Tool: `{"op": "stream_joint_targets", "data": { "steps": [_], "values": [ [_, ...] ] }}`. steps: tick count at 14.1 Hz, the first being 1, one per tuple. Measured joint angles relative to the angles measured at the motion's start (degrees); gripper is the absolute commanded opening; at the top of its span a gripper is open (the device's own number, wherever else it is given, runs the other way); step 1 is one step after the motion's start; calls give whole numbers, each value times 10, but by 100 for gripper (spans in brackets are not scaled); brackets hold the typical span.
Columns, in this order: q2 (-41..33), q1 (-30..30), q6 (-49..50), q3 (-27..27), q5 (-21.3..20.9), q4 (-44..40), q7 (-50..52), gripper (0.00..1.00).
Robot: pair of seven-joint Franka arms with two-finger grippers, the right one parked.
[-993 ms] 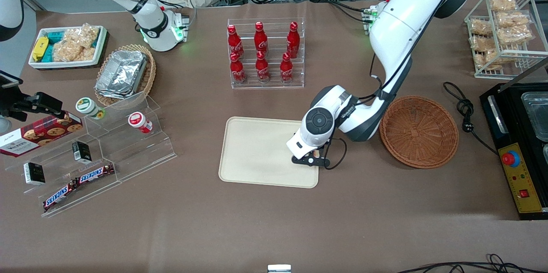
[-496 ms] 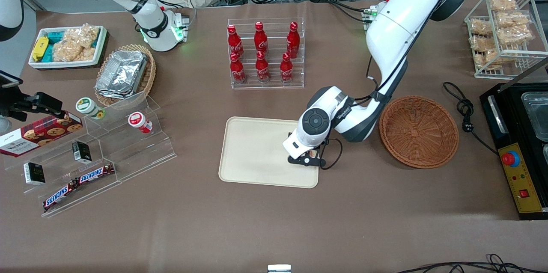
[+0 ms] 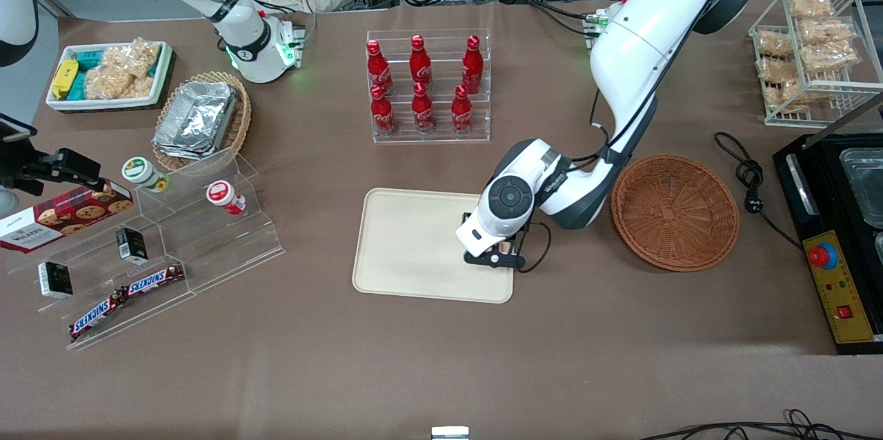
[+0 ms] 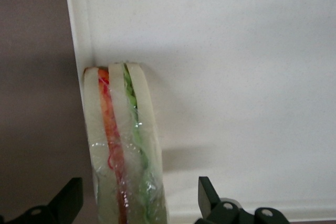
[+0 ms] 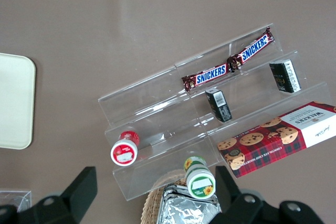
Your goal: Place sandwich from basket to tray
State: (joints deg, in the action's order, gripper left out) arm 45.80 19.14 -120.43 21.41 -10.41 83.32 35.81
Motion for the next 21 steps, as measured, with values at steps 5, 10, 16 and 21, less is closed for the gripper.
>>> {"op": "stream_joint_targets", "data": {
  "steps": [5, 10, 16, 21],
  "values": [
    [-9, -4, 137, 0, 20, -84, 1, 99],
    [-45, -46, 155, -5, 55, -106, 27, 98],
    [-132, -150, 264, -9, 60, -78, -26, 98],
    [-228, -236, 312, -10, 59, -14, -88, 98]
  ]
}}
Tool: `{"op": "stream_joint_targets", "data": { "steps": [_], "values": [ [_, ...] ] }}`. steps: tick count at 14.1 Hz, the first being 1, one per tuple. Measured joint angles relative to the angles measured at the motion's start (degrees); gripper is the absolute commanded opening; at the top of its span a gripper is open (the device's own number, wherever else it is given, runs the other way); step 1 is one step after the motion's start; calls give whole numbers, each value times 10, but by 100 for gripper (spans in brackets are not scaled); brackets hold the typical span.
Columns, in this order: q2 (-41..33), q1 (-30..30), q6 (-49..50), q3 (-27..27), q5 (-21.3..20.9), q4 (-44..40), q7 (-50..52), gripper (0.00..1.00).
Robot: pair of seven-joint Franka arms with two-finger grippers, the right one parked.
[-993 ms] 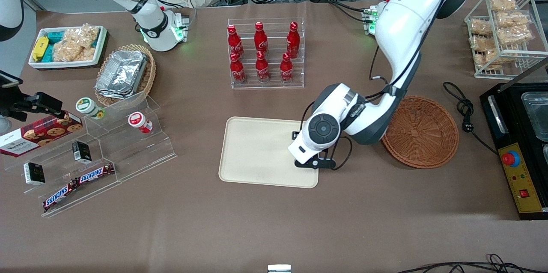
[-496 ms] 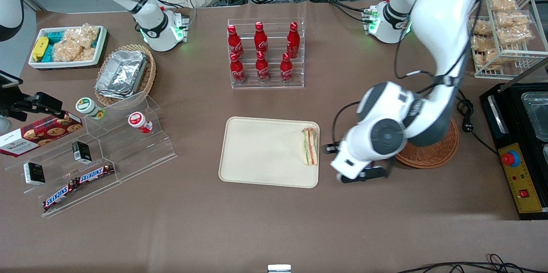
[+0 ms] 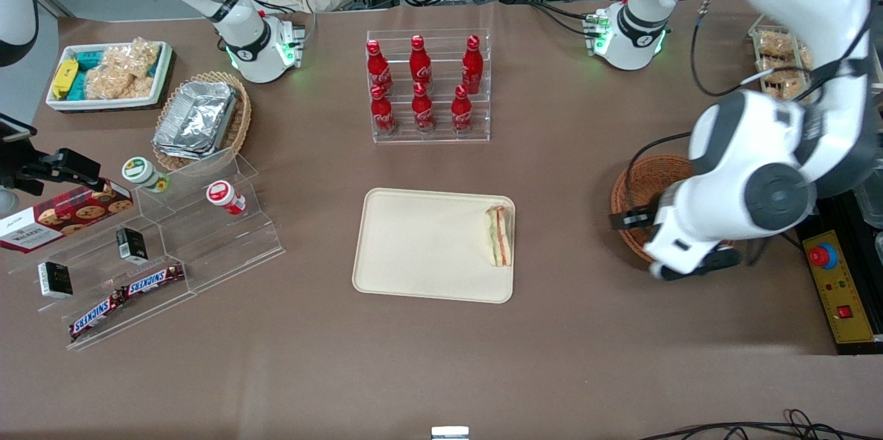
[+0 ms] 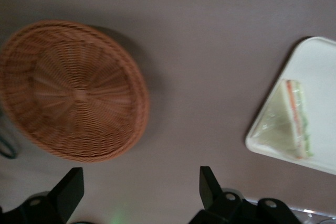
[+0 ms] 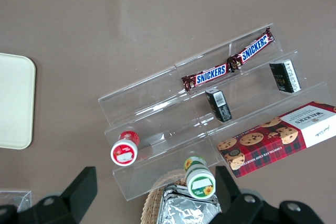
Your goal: Place sandwich from basket to tray
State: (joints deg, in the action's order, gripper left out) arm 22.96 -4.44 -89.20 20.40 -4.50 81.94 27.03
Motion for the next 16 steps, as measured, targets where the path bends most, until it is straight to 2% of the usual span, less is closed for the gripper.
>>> {"op": "stream_joint_targets", "data": {
  "steps": [3, 8, 16],
  "values": [
    [-41, -37, 27, 0, 0, 17, -70, 98],
    [-79, -64, 33, -1, -9, 18, -156, 99],
    [-85, -67, 31, 1, -9, -6, -164, 99]
  ]
}}
